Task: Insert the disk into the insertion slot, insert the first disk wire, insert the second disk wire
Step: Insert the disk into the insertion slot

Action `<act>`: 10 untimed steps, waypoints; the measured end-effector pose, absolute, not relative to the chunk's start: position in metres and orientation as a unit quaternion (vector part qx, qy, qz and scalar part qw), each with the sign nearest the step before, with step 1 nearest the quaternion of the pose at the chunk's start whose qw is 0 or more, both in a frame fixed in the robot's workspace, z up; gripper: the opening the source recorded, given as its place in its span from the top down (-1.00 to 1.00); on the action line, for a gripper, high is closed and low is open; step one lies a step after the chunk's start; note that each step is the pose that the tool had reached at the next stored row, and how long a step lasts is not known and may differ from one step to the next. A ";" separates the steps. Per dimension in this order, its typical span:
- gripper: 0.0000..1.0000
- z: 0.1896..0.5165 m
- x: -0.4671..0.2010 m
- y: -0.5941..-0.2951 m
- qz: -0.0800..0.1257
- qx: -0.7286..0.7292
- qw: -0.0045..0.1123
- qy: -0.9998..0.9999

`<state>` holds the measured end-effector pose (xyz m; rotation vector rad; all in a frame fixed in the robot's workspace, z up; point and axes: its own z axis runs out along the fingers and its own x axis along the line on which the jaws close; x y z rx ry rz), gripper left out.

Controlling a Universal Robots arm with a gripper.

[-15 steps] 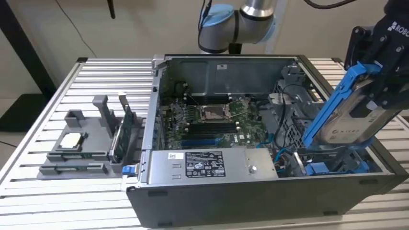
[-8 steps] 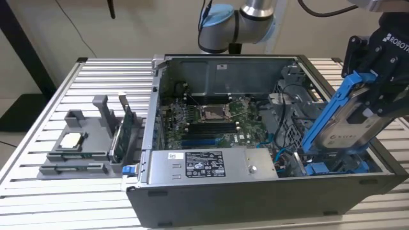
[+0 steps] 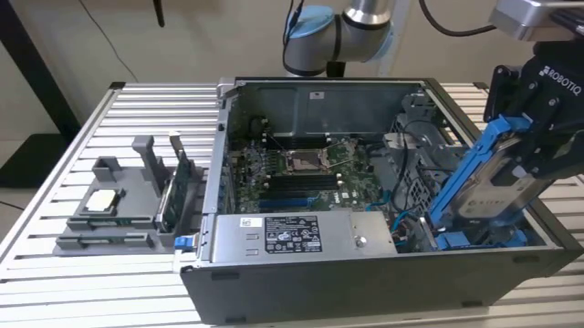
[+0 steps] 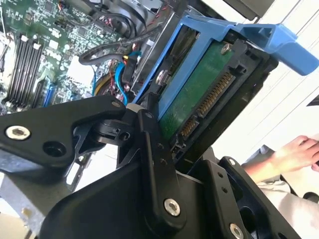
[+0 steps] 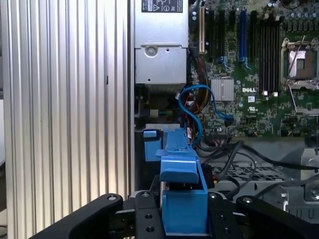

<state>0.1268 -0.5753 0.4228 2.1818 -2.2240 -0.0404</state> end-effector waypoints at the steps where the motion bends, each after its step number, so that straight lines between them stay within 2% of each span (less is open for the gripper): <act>1: 0.35 0.421 0.128 -0.575 -0.013 0.700 0.013 -0.714; 10: 0.35 0.407 0.129 -0.575 -0.015 0.700 0.010 -0.714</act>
